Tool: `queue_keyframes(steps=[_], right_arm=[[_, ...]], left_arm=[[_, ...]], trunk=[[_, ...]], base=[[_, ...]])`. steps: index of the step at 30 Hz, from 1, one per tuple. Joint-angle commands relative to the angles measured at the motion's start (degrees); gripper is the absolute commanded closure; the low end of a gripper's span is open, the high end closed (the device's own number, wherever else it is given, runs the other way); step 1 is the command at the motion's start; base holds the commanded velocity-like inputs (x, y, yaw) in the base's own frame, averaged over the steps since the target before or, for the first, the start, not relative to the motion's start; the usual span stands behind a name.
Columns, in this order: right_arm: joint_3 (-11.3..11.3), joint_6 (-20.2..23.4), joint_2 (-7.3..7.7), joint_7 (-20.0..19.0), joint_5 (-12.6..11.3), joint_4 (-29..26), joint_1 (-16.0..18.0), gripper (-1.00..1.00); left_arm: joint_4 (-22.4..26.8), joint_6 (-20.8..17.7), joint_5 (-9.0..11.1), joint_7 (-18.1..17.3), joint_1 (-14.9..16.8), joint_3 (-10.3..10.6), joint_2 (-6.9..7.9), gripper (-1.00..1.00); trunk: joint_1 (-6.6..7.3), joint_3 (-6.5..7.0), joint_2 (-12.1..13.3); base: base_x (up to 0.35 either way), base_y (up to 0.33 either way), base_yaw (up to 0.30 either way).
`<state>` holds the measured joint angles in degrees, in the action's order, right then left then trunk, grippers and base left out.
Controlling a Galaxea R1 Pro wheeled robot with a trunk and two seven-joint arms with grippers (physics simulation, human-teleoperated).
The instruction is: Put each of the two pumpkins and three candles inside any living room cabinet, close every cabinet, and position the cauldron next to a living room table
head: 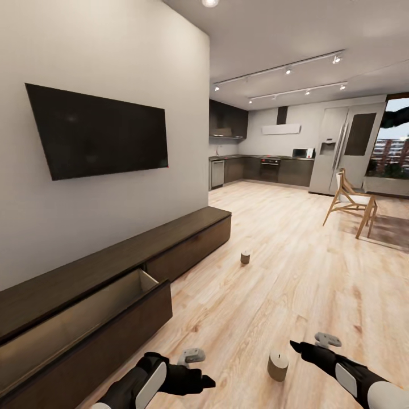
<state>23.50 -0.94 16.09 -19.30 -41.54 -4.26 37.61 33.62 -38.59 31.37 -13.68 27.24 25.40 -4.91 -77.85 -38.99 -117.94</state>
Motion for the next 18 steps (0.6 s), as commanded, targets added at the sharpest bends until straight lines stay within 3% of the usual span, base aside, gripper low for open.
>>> queue_keyframes(steps=[1, 13, 18], right_arm=[[0.6, -0.1, 0.02, -0.2, -0.4, 0.0, 0.0, -1.0], [1.4, 0.1, -0.34, 0.2, 3.3, -0.5, -0.1, -1.0], [1.4, 0.1, -0.35, 0.2, 3.4, -0.6, -0.1, -1.0]], left_arm=[[0.0, -0.2, 0.0, -0.1, 0.1, 0.1, 0.15, -1.0], [2.9, -0.4, -0.1, -0.5, 0.1, 0.0, 0.77, -1.0], [4.5, -0.5, -0.1, -0.5, 0.2, 0.0, 0.78, -1.0]], trunk=[[0.01, -0.06, 0.0], [2.21, 1.73, 4.0], [2.21, 1.73, 4.0]], base=[[0.0, 0.0, 0.0], [0.0, 0.0, 0.0], [0.0, 0.0, 0.0]])
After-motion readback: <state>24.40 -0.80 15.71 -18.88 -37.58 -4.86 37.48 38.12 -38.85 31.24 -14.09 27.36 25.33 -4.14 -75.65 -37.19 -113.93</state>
